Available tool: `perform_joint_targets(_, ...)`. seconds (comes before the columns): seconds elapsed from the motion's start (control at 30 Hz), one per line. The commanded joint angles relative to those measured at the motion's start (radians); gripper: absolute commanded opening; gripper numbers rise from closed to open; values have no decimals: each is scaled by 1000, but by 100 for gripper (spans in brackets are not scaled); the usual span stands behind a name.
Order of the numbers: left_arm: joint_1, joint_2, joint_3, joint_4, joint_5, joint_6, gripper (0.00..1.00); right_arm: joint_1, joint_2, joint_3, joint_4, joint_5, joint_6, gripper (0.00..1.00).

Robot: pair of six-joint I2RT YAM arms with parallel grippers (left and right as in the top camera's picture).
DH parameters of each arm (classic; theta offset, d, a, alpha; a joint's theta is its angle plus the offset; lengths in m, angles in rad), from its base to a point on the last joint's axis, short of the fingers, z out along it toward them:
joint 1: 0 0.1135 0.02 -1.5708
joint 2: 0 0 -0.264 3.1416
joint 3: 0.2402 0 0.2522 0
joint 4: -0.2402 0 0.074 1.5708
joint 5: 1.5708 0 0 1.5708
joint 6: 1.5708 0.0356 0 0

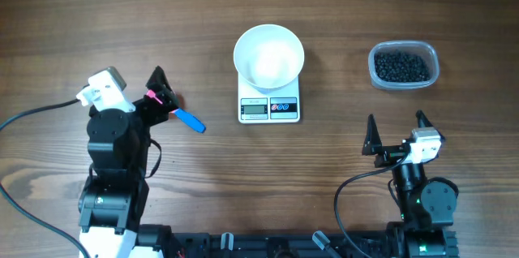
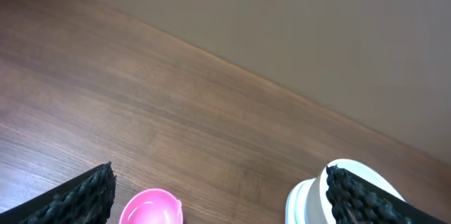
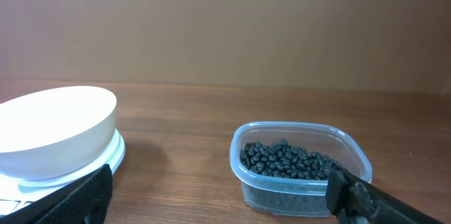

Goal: Scoop item into bowl and weigh 150g on scale
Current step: 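Raise the left gripper and move it over the pink scoop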

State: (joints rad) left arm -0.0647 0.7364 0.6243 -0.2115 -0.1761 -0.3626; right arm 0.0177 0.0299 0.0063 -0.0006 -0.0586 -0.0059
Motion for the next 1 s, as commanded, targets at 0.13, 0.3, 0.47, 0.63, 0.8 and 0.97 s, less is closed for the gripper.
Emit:
perform_joint_targets(0.13,-5,13,86,-42,-7,-12,100,2,-1,-1,2,6,-14,100)
perform_joint_targets(0.3,-5,61,154,-115,43,-11,100,2,-1,-1,2,6,-14,100)
perform_joint_targets(0.47,-5,158,342,-304,81,14,100,2,-1,-1,2,6,-13,100)
perform_joint_targets(0.63,-5,241,476,-414,143,18,100,2,-1,-1,2,6,-13,100)
perform_joint_targets(0.8,7,323,633,-596,207,18,100,2,-1,-1,2,6,-13,100)
perform_joint_targets(0.97,23,344,668,-640,266,18,100,2,-1,-1,2,6,-14,100)
